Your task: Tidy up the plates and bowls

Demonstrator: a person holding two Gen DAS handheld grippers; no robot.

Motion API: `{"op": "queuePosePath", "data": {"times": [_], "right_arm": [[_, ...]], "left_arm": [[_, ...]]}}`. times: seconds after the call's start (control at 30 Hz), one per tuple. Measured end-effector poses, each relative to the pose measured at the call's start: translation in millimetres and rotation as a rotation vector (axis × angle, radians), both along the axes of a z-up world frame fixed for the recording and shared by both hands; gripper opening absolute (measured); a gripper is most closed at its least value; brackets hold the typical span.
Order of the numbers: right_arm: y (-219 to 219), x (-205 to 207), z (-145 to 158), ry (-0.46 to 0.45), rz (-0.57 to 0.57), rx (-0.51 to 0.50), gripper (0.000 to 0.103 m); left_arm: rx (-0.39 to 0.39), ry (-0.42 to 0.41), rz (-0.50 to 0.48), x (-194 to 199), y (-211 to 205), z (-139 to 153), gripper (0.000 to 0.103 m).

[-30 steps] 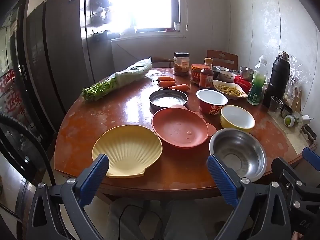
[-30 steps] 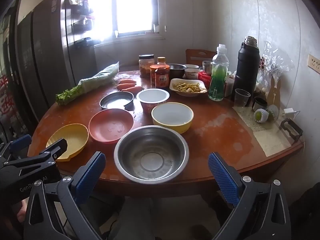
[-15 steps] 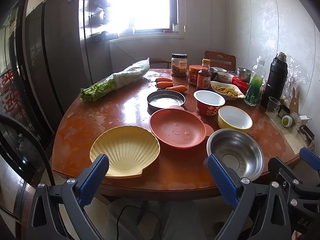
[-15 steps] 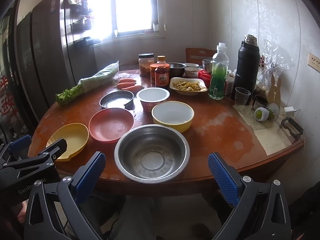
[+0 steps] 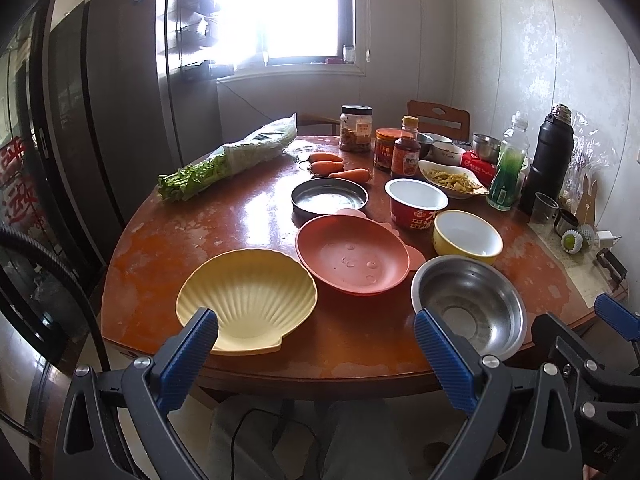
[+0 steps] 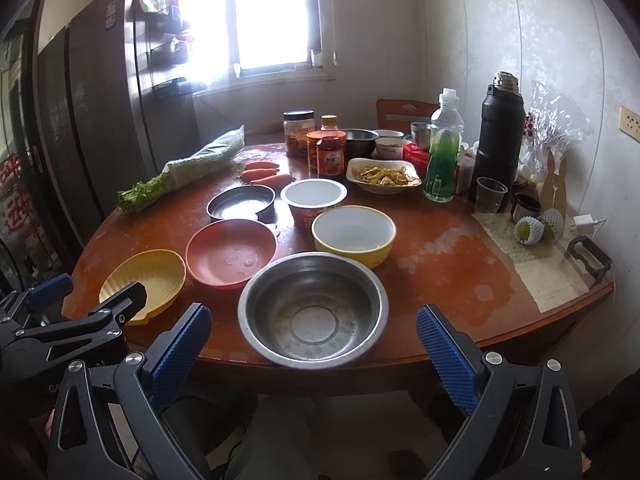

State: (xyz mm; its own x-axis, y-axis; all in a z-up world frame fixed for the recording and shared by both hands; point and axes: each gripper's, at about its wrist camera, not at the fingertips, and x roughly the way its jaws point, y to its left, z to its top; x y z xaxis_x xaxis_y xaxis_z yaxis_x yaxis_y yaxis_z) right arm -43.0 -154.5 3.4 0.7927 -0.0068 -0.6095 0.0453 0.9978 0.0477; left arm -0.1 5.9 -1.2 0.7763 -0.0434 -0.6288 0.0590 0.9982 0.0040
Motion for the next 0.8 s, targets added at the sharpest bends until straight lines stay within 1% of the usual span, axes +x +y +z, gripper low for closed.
{"op": "queuePosePath", "data": {"times": [0.8], "right_arm": [[-5.0, 4.1, -3.2, 0.013, -0.027, 0.002, 0.103]], "left_arm": [[0.004, -0.001, 0.006, 2.9, -0.7, -0.1, 0.1]]}}
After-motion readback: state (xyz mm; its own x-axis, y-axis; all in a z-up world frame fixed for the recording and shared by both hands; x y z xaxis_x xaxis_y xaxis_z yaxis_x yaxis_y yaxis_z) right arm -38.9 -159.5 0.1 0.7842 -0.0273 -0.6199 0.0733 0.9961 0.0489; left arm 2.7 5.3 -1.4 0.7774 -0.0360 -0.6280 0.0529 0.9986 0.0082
